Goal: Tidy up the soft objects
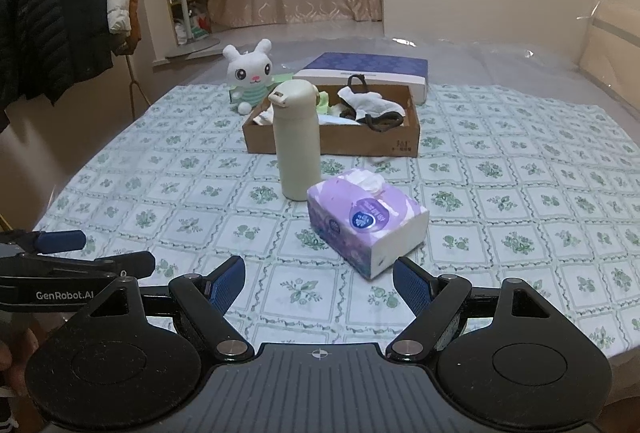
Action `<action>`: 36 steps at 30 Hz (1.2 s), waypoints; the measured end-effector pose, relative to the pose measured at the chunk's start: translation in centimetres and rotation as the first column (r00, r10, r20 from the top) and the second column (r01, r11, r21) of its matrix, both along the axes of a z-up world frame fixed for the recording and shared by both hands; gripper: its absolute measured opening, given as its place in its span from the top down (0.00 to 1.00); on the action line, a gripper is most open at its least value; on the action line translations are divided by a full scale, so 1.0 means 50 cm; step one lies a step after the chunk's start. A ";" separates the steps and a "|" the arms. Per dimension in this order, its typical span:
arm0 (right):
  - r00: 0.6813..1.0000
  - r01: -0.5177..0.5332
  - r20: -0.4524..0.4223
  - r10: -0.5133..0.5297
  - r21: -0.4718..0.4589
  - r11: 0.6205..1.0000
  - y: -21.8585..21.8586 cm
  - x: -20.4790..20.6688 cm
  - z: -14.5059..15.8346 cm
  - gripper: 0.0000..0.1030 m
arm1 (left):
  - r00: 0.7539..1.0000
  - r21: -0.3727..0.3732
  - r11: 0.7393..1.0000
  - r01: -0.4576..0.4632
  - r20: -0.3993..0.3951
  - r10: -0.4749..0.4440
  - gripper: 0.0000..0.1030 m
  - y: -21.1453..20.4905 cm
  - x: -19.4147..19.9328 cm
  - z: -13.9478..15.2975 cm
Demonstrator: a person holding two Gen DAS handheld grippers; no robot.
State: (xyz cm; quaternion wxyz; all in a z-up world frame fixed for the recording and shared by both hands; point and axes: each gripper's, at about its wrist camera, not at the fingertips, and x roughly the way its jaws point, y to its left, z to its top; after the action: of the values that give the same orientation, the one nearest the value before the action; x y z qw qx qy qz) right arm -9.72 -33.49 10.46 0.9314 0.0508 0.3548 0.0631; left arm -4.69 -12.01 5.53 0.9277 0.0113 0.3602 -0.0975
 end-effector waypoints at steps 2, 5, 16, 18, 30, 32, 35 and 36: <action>1.000 0.000 -0.003 0.000 0.004 1.000 0.003 -0.006 -0.003 0.22 | 1.000 0.001 1.000 -0.001 -0.003 0.001 0.02 0.002 -0.005 -0.001; 1.000 -0.002 -0.009 0.002 0.006 1.000 0.010 -0.013 -0.008 0.22 | 1.000 0.002 1.000 -0.008 -0.006 0.008 0.02 0.006 -0.014 -0.003; 1.000 -0.020 -0.017 0.020 0.015 1.000 0.029 -0.019 -0.017 0.22 | 1.000 0.006 1.000 -0.026 -0.008 0.027 0.02 0.015 -0.030 -0.004; 1.000 -0.021 -0.016 0.021 0.013 1.000 0.030 -0.019 -0.017 0.22 | 1.000 0.007 1.000 -0.027 -0.007 0.027 0.02 0.016 -0.031 -0.003; 1.000 -0.015 -0.014 0.015 0.012 1.000 0.030 -0.017 -0.014 0.22 | 1.000 0.005 1.000 -0.027 -0.007 0.027 0.02 0.018 -0.031 -0.002; 1.000 -0.012 -0.011 0.012 0.011 1.000 0.029 -0.017 -0.012 0.22 | 1.000 0.005 1.000 -0.026 -0.008 0.026 0.02 0.018 -0.032 -0.002; 1.000 -0.009 -0.011 0.009 0.009 1.000 0.029 -0.016 -0.011 0.22 | 1.000 0.005 1.000 -0.025 -0.008 0.025 0.02 0.017 -0.032 -0.002; 1.000 -0.009 -0.011 0.009 0.010 1.000 0.029 -0.016 -0.011 0.22 | 1.000 0.005 1.000 -0.025 -0.008 0.025 0.02 0.018 -0.033 -0.002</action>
State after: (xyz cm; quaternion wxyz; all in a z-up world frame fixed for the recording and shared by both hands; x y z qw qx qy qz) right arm -10.54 -32.04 9.90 0.9290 0.0540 0.3597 0.0686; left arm -6.32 -11.12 5.45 0.9274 0.0087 0.3642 -0.0849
